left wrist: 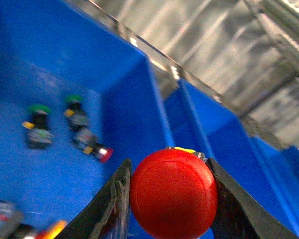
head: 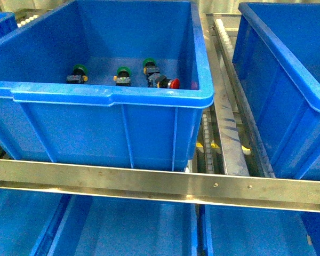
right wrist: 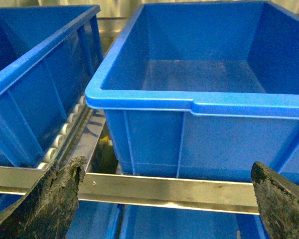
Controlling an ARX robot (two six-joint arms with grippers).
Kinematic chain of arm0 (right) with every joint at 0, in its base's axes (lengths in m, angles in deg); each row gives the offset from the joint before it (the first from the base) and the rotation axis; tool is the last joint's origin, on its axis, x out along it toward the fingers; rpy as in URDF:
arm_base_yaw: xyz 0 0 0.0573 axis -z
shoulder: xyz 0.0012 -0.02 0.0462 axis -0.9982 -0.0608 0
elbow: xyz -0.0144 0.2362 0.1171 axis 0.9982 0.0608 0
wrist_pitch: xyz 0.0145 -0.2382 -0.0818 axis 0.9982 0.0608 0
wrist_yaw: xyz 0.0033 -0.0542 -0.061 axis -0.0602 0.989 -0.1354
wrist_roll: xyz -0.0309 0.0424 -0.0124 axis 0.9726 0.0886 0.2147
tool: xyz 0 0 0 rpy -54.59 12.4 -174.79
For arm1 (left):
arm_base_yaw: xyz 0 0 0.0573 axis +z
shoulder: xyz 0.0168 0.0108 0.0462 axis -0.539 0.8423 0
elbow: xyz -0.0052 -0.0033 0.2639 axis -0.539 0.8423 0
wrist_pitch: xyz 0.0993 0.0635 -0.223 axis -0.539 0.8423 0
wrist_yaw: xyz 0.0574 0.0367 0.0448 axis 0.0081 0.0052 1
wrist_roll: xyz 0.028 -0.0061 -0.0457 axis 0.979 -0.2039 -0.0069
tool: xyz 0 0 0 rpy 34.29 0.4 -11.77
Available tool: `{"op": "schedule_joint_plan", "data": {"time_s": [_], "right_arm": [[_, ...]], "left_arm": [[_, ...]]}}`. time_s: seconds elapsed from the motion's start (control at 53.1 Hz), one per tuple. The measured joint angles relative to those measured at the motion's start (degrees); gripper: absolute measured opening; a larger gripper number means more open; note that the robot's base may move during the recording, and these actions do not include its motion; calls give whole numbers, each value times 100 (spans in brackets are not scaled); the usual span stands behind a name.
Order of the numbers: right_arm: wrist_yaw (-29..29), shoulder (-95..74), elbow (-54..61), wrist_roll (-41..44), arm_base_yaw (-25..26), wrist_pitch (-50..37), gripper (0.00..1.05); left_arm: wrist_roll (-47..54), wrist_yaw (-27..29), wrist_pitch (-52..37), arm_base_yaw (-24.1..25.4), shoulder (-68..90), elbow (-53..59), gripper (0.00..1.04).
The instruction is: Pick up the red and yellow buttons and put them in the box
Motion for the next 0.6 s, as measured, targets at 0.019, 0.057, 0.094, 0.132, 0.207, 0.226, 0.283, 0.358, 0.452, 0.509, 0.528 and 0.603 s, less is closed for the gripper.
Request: {"op": "schedule_joint_plan", "data": {"time_s": [0.019, 0.057, 0.094, 0.132, 0.207, 0.226, 0.283, 0.358, 0.452, 0.509, 0.528, 0.603], "right_arm": [[0, 0, 0, 0, 0, 0, 99], [0, 0, 0, 0, 0, 0, 99], [0, 2, 0, 0, 0, 0, 99], [0, 2, 0, 0, 0, 0, 99], [2, 0, 0, 0, 0, 0, 99], [0, 0, 0, 0, 0, 0, 99], [0, 0, 0, 0, 0, 0, 99], [0, 0, 0, 0, 0, 0, 99], [0, 0, 0, 0, 0, 0, 99], [0, 0, 0, 0, 0, 0, 99], [0, 0, 0, 0, 0, 0, 99], [0, 0, 0, 0, 0, 0, 99]], "left_arm": [[-391, -304, -374, -33, 125, 55, 34], [-918, -645, -844, -107, 291, 76, 34], [-1298, -861, -1169, -184, 402, 76, 34], [-1609, -1045, -1499, -278, 498, 76, 34], [-2430, -1314, -2173, -560, 699, 31, 34], [-3091, -1462, -2634, -973, 1003, -210, 34], [-3388, -1488, -2761, -1191, 1198, -374, 34], [-3510, -1683, -2761, -1460, 1447, -601, 34], [-3215, -2295, -2044, -1856, 1755, -1019, 34], [-2951, -2599, -1598, -2031, 1941, -1309, 34], [-2903, -2632, -1512, -2059, 1985, -1377, 34], [-2581, -2758, -1019, -2208, 2286, -1934, 34]]}}
